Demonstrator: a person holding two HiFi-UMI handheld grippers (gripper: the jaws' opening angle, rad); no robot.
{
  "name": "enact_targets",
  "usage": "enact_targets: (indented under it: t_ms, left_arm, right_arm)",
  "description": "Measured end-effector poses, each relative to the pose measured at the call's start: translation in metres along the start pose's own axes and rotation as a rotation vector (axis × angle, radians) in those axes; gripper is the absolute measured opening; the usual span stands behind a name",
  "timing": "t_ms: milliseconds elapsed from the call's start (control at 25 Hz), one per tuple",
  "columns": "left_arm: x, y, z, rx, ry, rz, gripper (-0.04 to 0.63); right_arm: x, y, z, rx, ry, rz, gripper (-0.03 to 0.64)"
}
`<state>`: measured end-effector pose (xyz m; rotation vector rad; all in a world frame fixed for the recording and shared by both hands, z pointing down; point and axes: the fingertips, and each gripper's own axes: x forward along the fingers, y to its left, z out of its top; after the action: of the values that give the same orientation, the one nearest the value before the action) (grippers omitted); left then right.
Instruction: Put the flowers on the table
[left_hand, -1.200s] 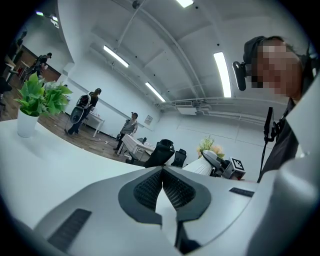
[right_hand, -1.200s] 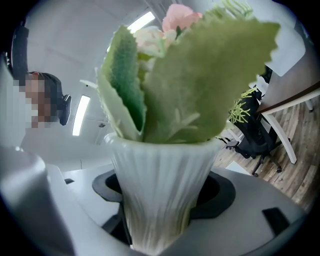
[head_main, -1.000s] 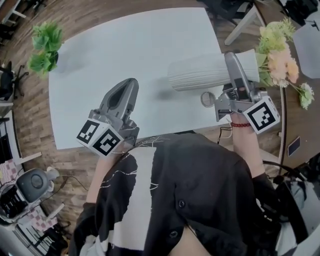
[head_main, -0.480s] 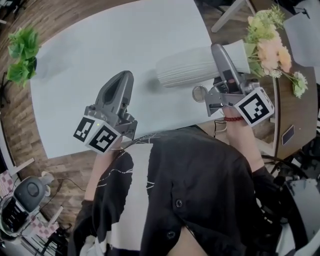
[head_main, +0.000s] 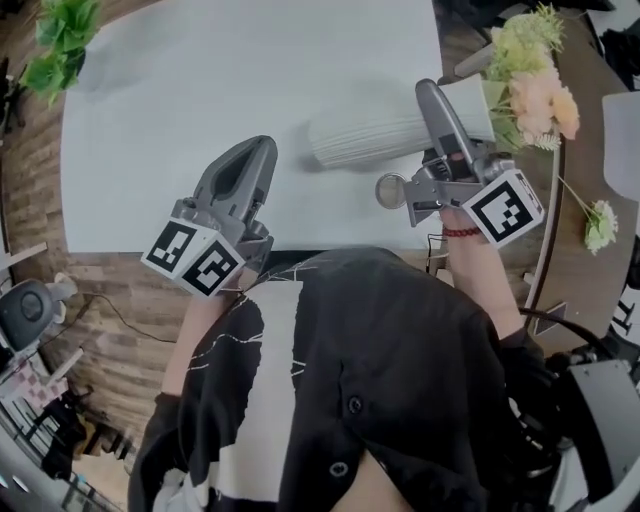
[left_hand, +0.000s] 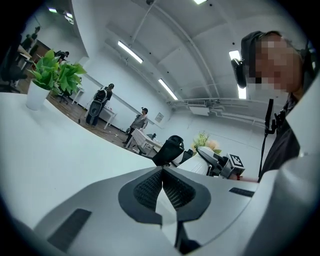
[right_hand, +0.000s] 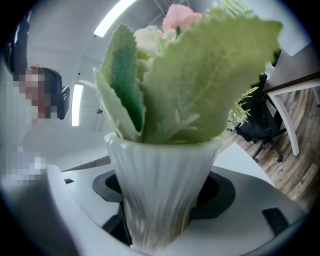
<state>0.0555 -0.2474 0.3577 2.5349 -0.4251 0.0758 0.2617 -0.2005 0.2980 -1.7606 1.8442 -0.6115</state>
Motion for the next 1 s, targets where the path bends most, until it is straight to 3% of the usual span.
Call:
enact_targets:
  t_ms: [360,720,880,1000]
  left_arm:
    - [-0.029,-0.011,-0.009,-0.082,-0.089,0.151,0.014]
    - [-0.057,-0.031,-0.021,-0.076,-0.188,0.292,0.014]
    - [-0.064,-0.038,-0.026,-0.05,-0.189,0.327,0.014]
    - [-0.071,-0.039,-0.03,-0.077,-0.203,0.355,0.014]
  right_arm:
    - [0.01,0.003,-0.009,0.013,0.094,0.095,0.35]
    - [0.017,0.007,-0.03,-0.001,0.186,0.214,0.35]
    - [0.018,0.008,-0.036,-0.008,0.209,0.239,0.35]
    - [0.018,0.009,-0.038,-0.019,0.221,0.252,0.35]
